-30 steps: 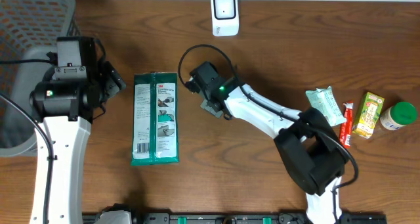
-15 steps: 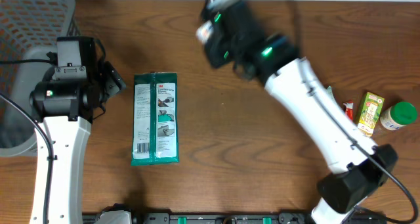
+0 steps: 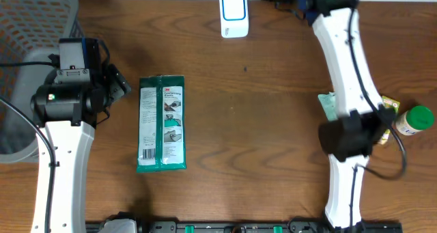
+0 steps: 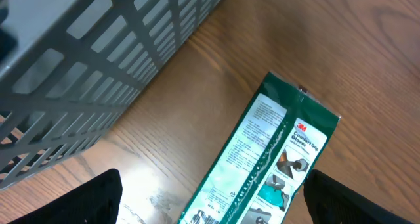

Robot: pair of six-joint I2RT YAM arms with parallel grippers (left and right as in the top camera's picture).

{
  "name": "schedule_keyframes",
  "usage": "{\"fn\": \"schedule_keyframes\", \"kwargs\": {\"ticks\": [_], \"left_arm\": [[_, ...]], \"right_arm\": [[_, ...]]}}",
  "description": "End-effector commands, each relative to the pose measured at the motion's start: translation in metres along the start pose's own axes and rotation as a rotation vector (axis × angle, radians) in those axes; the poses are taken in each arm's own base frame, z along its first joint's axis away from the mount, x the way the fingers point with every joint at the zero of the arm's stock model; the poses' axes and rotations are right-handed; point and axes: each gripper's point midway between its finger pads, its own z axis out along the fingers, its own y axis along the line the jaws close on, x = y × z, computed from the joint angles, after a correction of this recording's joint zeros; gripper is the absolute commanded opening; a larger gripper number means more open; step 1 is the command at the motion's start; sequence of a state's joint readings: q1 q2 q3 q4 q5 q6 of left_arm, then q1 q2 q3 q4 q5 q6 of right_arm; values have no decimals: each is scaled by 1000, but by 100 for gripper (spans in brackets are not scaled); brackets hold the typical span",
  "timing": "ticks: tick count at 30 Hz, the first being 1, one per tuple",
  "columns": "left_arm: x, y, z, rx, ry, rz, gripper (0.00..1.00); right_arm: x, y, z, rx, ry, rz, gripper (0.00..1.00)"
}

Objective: Scan the item barcode
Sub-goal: 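Hold the Kleenex pack up to the white scanner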

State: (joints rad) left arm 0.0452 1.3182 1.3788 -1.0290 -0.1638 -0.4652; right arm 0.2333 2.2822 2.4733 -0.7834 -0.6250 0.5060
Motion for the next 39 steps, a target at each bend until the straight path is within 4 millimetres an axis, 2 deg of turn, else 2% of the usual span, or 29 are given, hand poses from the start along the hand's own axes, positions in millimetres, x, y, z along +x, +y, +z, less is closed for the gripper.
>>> {"fn": "schedule_keyframes", "kwargs": {"ticks": [1, 8, 12, 18, 25, 28, 32, 35, 39], "left_arm": [[-3, 3, -3, -9, -15, 7, 89], [-3, 3, -3, -9, -15, 7, 89], [-3, 3, -3, -9, -15, 7, 89], [-3, 3, -3, -9, -15, 7, 89], [-3, 3, -3, -9, -15, 7, 89], [-3, 3, -3, -9, -15, 7, 89], [-3, 3, -3, -9, -15, 7, 89], [-3, 3, -3, -9, -15, 7, 89], [-3, 3, -3, -9, -15, 7, 89]], "right_arm": [[19, -34, 40, -107, 103, 191, 1], [27, -97, 97, -162, 100, 371, 1], [30, -117, 119, -186, 77, 381, 1], [29, -135, 126, -143, 39, 385, 1], [47, -170, 128, 32, 46, 467, 1], [45, -170, 127, 28, 40, 457, 1], [26, -139, 121, -136, 32, 386, 1], [14, -116, 105, -231, 52, 394, 1], [6, -88, 68, -276, 101, 352, 1]]}}
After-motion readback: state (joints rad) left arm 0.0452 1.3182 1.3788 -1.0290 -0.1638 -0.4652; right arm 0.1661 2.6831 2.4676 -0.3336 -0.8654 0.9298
